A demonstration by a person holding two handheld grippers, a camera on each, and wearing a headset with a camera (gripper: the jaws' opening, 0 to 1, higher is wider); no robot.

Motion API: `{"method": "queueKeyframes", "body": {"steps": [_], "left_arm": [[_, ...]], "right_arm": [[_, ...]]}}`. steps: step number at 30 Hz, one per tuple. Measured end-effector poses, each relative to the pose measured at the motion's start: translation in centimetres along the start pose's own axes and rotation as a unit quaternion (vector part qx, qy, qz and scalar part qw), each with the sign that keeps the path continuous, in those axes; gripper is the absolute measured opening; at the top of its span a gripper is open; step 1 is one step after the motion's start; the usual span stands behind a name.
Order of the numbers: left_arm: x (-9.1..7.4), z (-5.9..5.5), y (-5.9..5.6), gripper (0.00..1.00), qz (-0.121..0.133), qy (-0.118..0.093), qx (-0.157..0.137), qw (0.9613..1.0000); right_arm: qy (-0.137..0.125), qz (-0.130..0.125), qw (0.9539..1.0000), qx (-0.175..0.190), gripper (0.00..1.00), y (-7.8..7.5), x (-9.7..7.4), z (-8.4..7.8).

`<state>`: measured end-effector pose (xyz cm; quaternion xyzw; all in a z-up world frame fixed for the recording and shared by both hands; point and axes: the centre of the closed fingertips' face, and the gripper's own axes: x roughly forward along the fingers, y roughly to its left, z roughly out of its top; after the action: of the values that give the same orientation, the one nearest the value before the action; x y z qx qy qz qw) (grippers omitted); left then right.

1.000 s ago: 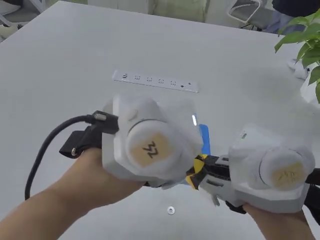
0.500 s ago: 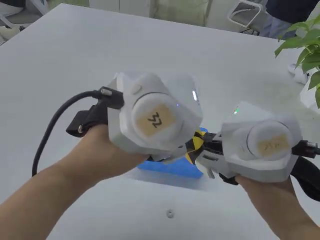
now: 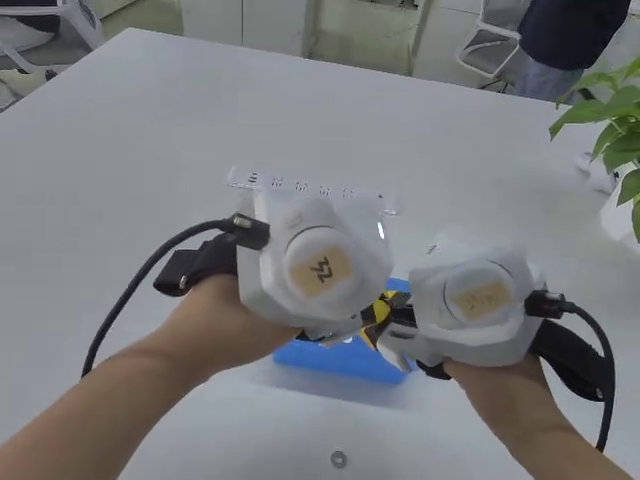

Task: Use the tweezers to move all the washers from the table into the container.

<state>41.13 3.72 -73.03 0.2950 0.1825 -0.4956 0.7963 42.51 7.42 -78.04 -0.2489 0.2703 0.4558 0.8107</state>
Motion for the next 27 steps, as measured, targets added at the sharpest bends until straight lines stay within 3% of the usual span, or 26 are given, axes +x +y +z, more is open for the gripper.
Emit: {"method": "queueKeyframes", "body": {"steps": [14, 21, 27], "left_arm": [[1.3, -2.3, -0.6, 0.00, -0.024, 0.022, -0.017, 0.9993], [0.9, -2.0, -0.3, 0.00, -0.014, 0.018, -0.020, 0.9995], [-0.7, -0.7, 0.0, 0.00, 0.003, -0.003, -0.029, 0.9996]], "right_arm": [[0.035, 0.020, 0.9992, 0.003, 0.04, 0.6, 1.7, -2.0], [0.026, 0.003, 0.9996, 0.014, 0.05, 0.2, 1.4, -1.7], [0.001, -0.017, 0.9996, 0.023, 0.06, 0.0, -0.3, -0.2]]}}
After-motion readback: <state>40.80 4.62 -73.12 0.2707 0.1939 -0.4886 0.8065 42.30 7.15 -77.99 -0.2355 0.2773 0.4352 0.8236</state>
